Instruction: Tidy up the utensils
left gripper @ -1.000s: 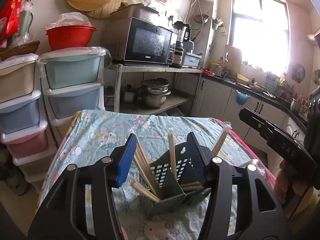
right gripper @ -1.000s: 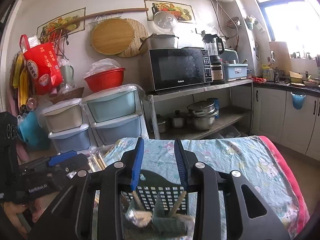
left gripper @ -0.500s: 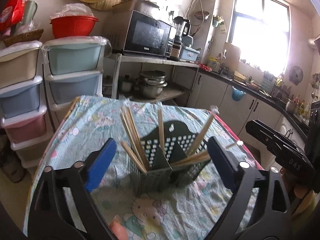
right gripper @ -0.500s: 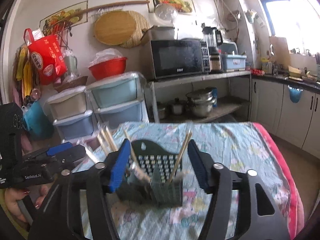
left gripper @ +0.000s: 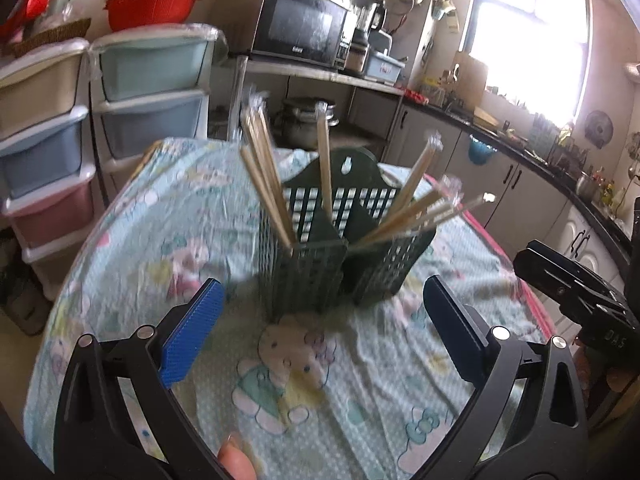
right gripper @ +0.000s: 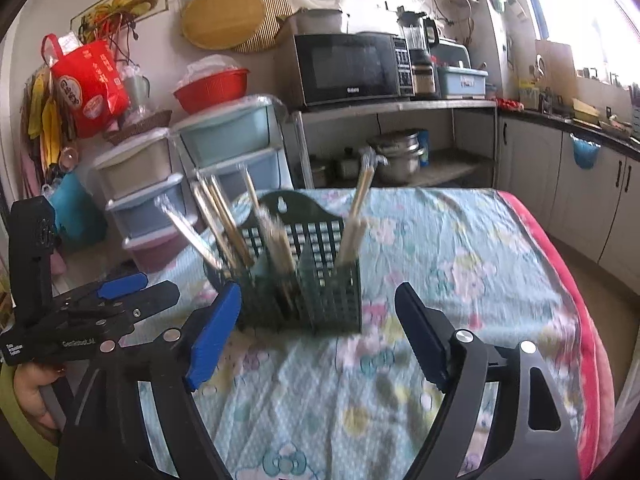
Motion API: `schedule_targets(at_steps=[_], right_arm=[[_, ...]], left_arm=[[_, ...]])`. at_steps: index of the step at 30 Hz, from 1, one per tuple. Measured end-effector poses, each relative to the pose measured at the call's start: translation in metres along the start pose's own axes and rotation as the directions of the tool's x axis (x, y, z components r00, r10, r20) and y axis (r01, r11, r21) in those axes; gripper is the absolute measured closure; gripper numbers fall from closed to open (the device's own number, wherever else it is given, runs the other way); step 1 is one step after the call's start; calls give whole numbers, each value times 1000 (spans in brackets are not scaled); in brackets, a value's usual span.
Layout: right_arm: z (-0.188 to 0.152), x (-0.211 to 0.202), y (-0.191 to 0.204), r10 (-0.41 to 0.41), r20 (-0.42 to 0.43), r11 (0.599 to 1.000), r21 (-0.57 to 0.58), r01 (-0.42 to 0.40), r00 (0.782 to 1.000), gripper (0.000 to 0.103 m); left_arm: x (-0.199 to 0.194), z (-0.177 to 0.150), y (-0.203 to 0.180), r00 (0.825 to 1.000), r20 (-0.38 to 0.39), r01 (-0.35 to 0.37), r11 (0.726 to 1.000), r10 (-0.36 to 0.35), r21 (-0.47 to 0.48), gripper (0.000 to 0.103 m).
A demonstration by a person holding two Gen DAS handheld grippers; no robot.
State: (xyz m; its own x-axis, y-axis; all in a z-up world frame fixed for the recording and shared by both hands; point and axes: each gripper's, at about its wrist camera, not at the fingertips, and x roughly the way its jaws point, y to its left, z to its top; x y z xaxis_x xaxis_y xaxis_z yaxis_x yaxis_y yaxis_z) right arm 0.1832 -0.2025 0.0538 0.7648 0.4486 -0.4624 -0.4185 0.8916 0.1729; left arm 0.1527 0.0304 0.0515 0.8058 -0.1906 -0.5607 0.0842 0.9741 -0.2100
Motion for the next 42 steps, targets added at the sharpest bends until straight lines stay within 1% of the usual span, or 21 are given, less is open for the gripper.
schedule_targets(at_steps=[5, 10, 12, 13, 16, 18, 19, 21, 25, 31, 35, 42], right_arm=[[-23, 4, 0, -33, -33, 999, -10, 33, 999, 26], [-45, 4, 0, -59, -34, 998, -17, 58, 998, 25], [-54, 1, 0, -73, -12, 997, -19, 73, 997, 23], [-56, -1, 1, -79, 2, 997, -21, 79, 997, 20], [-62, -11, 0, -106, 81, 994, -24, 108, 991, 14], [-64, -19, -1, -112, 132, 993, -22, 115, 985, 11], [-65, -23, 0, -117, 169, 992, -27, 123, 979, 8], [-67, -30, 0, -121, 220, 991, -33, 131, 968, 7], [-69, -37, 2, -119, 284, 989, -47, 137, 951, 7], [-76, -41, 3, -125, 334, 988, -46, 149, 934, 7], [-82, -41, 5, -141, 355, 984, -55, 171, 924, 7], [-94, -36, 9, -150, 352, 977, -87, 192, 924, 7]], left_arm=[[7, -18, 1, 1000, -22, 20, 1000, -20, -5, 11], [7, -37, -5, 999, 8, 36, 999, -36, 8, 11], [5, -42, -9, 998, 27, 47, 999, -48, 24, 11], [5, -44, -11, 998, 35, 50, 998, -52, 34, 11], [1, -49, -18, 996, 74, 44, 997, -49, 68, 11], [-3, -52, -21, 993, 108, 38, 995, -47, 89, 11], [-4, -53, -23, 992, 122, 32, 995, -44, 96, 11], [-8, -56, -25, 987, 153, 26, 994, -42, 108, 11], [-16, -59, -28, 975, 218, 1, 992, -28, 124, 11], [-22, -64, -28, 962, 271, -4, 992, -31, 128, 11], [-22, -68, -27, 957, 285, 18, 991, -55, 131, 11], [-19, -74, -27, 951, 305, 12, 992, -51, 128, 11]])
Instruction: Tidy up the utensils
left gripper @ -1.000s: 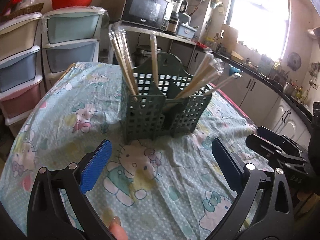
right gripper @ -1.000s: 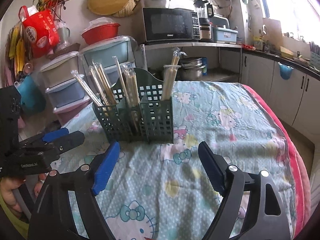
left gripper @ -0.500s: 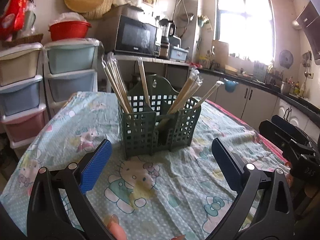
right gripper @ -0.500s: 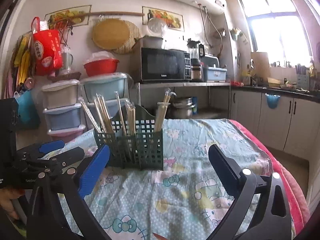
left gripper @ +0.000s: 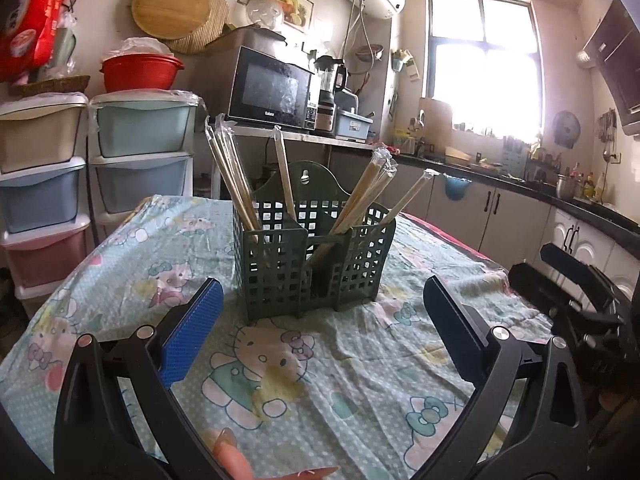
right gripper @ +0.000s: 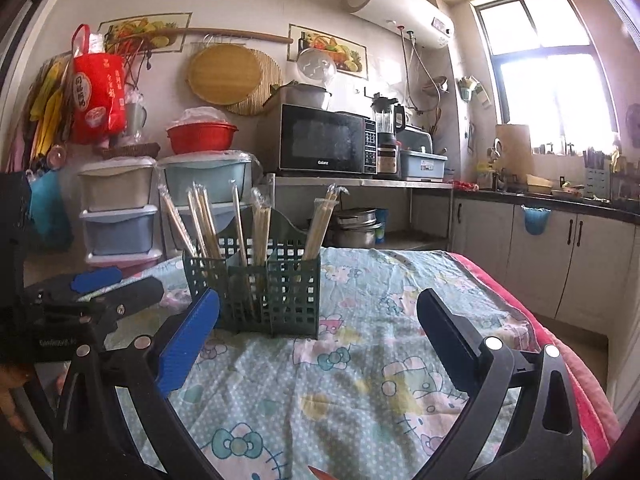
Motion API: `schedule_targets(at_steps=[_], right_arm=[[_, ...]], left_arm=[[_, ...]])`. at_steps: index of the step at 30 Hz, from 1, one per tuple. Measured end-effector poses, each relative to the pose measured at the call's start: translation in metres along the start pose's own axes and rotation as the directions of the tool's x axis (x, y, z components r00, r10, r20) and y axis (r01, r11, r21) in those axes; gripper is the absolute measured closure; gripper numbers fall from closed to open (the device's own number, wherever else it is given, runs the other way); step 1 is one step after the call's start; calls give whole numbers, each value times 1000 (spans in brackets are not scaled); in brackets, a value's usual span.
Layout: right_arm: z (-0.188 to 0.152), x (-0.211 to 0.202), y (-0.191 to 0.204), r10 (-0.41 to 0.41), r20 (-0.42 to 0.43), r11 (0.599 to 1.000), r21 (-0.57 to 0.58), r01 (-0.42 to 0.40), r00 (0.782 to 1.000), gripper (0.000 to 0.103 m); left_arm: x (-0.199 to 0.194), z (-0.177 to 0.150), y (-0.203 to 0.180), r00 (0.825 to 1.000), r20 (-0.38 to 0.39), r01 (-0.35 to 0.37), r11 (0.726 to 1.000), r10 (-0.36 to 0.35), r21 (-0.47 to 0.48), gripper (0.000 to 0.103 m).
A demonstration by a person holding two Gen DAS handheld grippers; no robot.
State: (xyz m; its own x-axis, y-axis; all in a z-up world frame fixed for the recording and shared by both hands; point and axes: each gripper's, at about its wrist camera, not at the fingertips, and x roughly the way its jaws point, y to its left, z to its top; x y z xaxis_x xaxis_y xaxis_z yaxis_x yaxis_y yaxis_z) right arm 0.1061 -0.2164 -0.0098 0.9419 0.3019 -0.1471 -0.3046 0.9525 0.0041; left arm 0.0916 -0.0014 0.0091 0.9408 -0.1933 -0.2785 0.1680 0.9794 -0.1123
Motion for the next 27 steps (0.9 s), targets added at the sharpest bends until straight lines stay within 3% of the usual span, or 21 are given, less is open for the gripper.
schedule_targets(at_steps=[27], right_arm=[[-4, 1, -4, -16, -8, 999, 30, 16, 1000, 6]], left_arm=[[0, -5, -5, 1000, -7, 0, 1000, 1, 19, 11]])
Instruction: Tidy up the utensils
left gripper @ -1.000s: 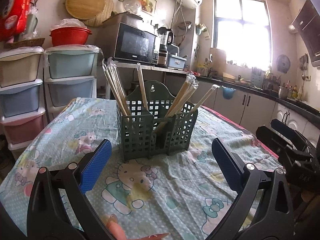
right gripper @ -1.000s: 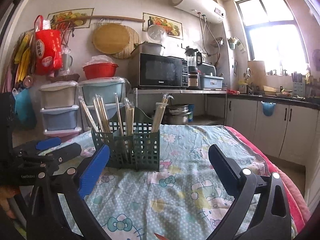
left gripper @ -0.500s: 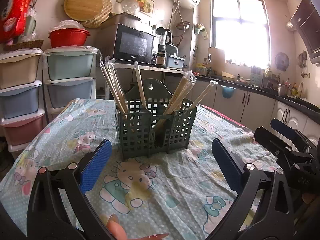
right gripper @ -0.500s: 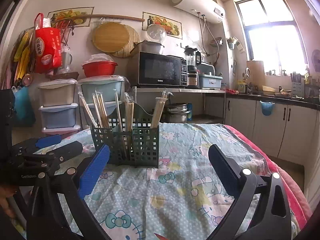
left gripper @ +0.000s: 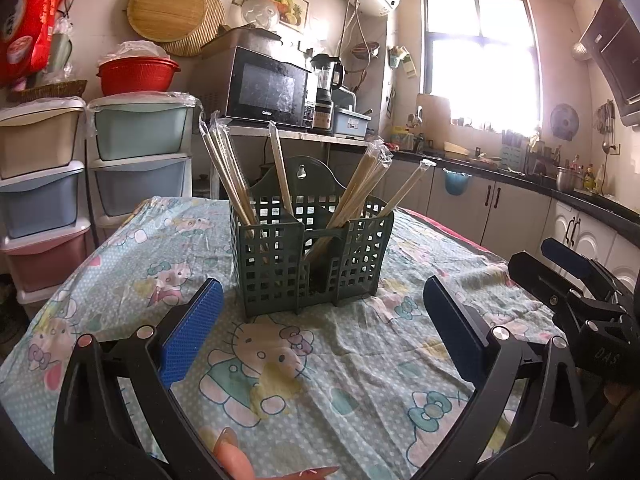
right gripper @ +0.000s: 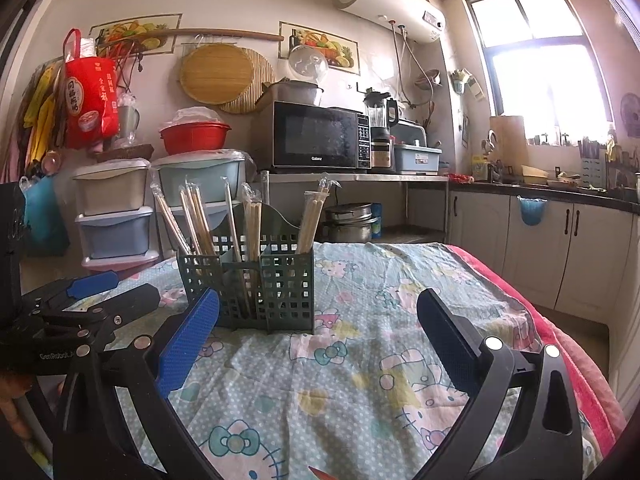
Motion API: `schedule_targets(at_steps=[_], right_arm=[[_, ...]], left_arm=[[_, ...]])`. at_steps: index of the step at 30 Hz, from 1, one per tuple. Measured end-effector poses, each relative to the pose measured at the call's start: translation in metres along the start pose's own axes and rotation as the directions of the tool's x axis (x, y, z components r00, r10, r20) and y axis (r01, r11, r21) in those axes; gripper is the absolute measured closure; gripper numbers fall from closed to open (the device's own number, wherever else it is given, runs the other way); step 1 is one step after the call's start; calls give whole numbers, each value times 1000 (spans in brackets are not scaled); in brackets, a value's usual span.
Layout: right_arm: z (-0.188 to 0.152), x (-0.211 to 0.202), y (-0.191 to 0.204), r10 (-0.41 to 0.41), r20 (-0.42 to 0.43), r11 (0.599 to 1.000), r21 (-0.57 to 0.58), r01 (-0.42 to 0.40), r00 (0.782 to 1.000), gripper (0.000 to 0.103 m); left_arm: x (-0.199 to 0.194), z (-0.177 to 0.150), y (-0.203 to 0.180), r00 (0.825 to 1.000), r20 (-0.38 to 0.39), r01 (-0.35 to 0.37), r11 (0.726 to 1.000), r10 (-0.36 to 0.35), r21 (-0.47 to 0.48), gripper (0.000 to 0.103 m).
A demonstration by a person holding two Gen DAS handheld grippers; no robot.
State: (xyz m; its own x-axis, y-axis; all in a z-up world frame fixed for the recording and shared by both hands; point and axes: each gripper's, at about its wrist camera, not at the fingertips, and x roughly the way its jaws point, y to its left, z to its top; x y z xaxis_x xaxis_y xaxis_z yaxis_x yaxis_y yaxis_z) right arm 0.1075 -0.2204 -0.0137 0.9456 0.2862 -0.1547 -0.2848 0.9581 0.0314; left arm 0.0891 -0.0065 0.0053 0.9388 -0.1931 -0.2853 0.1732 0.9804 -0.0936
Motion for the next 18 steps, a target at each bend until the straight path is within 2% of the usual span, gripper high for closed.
schedule_targets(at_steps=[18], right_arm=[[-1, 0, 0, 0, 0, 1000, 0, 0, 1000, 6]], left_arm=[[0, 0, 0, 1000, -3, -3, 1000, 3, 0, 11]])
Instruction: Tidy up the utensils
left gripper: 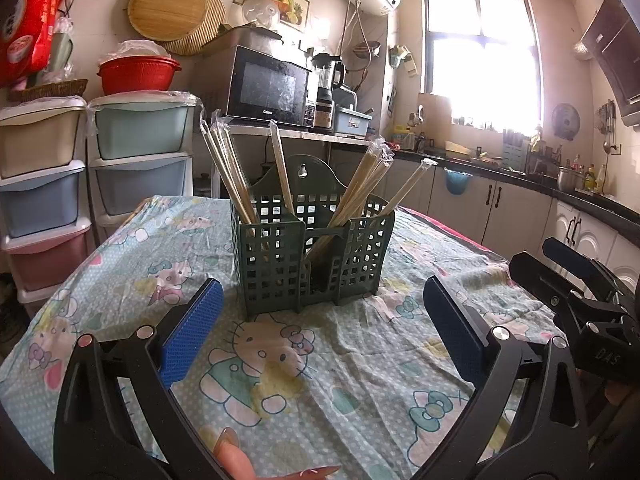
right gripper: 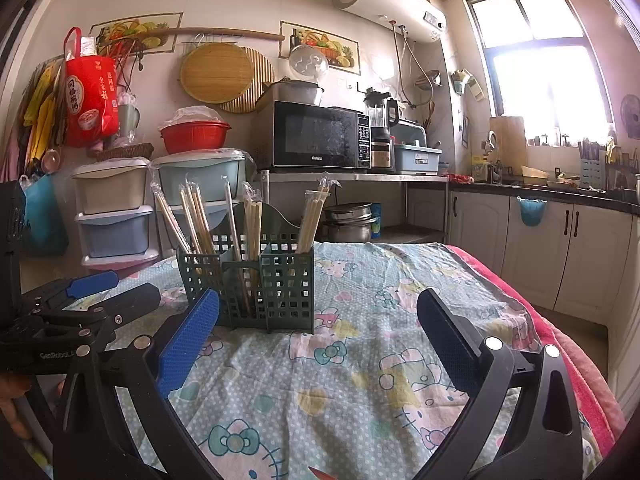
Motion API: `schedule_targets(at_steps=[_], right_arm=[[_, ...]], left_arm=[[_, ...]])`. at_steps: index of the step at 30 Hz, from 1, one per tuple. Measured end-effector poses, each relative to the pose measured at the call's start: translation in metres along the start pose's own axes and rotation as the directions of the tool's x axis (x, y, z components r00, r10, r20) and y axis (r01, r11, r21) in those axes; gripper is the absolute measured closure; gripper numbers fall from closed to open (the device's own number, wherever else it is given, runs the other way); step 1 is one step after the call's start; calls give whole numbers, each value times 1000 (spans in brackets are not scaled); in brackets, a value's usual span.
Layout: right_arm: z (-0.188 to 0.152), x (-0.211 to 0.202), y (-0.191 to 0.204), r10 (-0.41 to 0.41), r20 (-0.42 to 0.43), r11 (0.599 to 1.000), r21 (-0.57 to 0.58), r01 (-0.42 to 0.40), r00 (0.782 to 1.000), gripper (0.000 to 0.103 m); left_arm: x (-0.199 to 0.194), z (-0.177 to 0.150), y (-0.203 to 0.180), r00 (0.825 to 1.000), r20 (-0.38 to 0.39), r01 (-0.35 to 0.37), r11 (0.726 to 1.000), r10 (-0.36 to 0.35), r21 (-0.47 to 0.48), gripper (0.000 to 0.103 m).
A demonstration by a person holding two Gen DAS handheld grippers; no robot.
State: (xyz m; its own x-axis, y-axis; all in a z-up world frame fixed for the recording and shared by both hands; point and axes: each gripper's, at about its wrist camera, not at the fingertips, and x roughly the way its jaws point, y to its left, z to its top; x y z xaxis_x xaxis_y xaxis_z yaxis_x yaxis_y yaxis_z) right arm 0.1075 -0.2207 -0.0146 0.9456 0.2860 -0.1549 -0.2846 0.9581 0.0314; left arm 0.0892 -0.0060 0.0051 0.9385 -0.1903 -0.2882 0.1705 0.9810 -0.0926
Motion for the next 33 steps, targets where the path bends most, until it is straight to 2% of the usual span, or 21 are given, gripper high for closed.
schedule_targets(at_steps=[33], right_arm=[[0, 0, -1, -2, 0, 1000, 1, 2, 1000, 6]], left_arm=[[-1, -4, 3, 1000, -14, -11, 1000, 11, -8, 11]])
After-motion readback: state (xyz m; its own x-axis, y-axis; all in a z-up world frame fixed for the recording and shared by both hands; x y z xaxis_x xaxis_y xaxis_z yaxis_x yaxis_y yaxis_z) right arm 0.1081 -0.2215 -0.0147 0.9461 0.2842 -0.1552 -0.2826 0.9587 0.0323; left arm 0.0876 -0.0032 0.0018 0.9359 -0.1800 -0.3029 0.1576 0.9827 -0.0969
